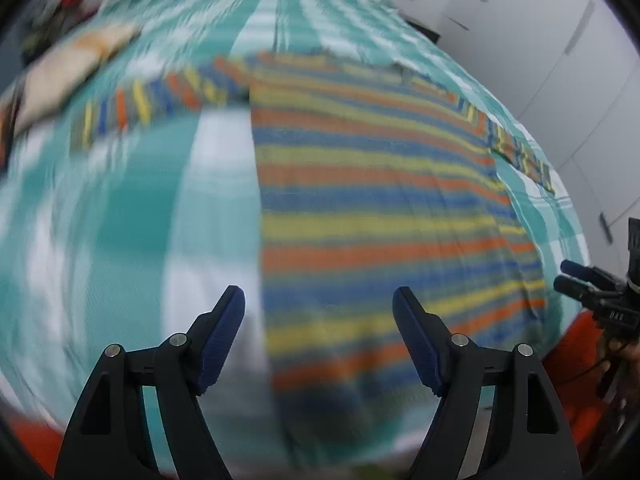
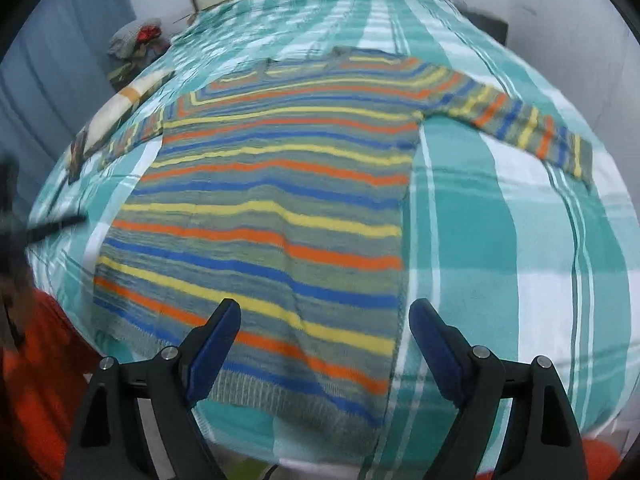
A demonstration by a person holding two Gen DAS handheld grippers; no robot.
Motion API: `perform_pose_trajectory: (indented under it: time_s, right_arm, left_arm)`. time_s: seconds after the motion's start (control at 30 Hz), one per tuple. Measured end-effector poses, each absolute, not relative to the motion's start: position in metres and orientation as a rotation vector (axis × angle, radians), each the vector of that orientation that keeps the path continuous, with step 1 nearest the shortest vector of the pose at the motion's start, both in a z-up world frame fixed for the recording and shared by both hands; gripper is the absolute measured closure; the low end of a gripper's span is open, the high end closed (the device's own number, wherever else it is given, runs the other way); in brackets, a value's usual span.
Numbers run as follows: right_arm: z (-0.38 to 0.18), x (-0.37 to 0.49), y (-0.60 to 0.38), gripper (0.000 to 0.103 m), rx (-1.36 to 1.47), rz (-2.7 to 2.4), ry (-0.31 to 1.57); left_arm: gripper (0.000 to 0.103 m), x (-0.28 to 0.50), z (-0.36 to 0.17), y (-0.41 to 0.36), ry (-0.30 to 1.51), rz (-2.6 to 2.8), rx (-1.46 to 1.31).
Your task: Fold small clothes
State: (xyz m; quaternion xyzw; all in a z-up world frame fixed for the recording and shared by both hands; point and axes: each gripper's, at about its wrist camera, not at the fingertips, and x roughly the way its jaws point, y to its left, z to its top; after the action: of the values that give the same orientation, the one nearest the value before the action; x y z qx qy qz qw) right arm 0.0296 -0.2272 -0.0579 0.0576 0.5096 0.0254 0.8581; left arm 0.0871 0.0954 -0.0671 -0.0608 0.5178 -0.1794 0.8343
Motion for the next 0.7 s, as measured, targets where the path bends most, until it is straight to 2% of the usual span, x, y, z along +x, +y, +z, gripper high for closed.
perform_pose_trajectory:
  time_s: [0.13, 0.2, 0.27, 0.33, 0.37, 0.4, 0.43, 0.47, 0.57, 0.63, 0.7]
  right_arm:
    - [-0.068, -0.006, -0.262, 0.018, 0.249, 0.019, 1.106]
    - [-0.079, -0.018, -0.275, 0.023, 0.294, 0.023, 1.141]
    - [-0.092, -0.023, -0.282, 0.029, 0.357, 0.065, 1.186]
    - [-0.102, -0.019, -0.280, 0.043, 0.390, 0.122, 1.204]
    - [-0.107, -0.017, -0.277, 0.046, 0.392, 0.144, 1.211]
    - [-0.114, -0.013, -0.272, 0.056, 0.401, 0.177, 1.229]
    - [-0.124, -0.008, -0.268, 0.079, 0.415, 0.212, 1.253]
    - [-0.130, -0.006, -0.266, 0.095, 0.405, 0.203, 1.271]
    - [-0.121, -0.012, -0.271, 0.097, 0.448, 0.204, 1.274]
    - [-0.103, -0.022, -0.270, 0.097, 0.381, 0.192, 1.284]
    - [-0.100, -0.026, -0.269, 0.097, 0.355, 0.170, 1.307]
  left_arm:
    - [0.025, 0.051, -0.105, 0.125, 1.212, -0.325, -0.308]
    - [0.028, 0.042, -0.113, 0.127, 1.231, -0.347, -0.330]
    - [0.038, 0.041, -0.113, 0.121, 1.217, -0.417, -0.346]
    - [0.067, 0.046, -0.116, 0.109, 1.230, -0.479, -0.330]
    - [0.073, 0.048, -0.117, 0.103, 1.235, -0.486, -0.307]
    - [0.097, 0.049, -0.120, 0.099, 1.241, -0.495, -0.295]
    - [0.098, 0.052, -0.123, 0.098, 1.257, -0.499, -0.301]
    - [0.098, 0.052, -0.122, 0.102, 1.261, -0.497, -0.320]
    - [0.099, 0.038, -0.098, 0.115, 1.236, -0.515, -0.302]
    - [0.100, 0.029, -0.088, 0.117, 1.240, -0.532, -0.273]
    - [0.100, 0.032, -0.093, 0.110, 1.262, -0.517, -0.238]
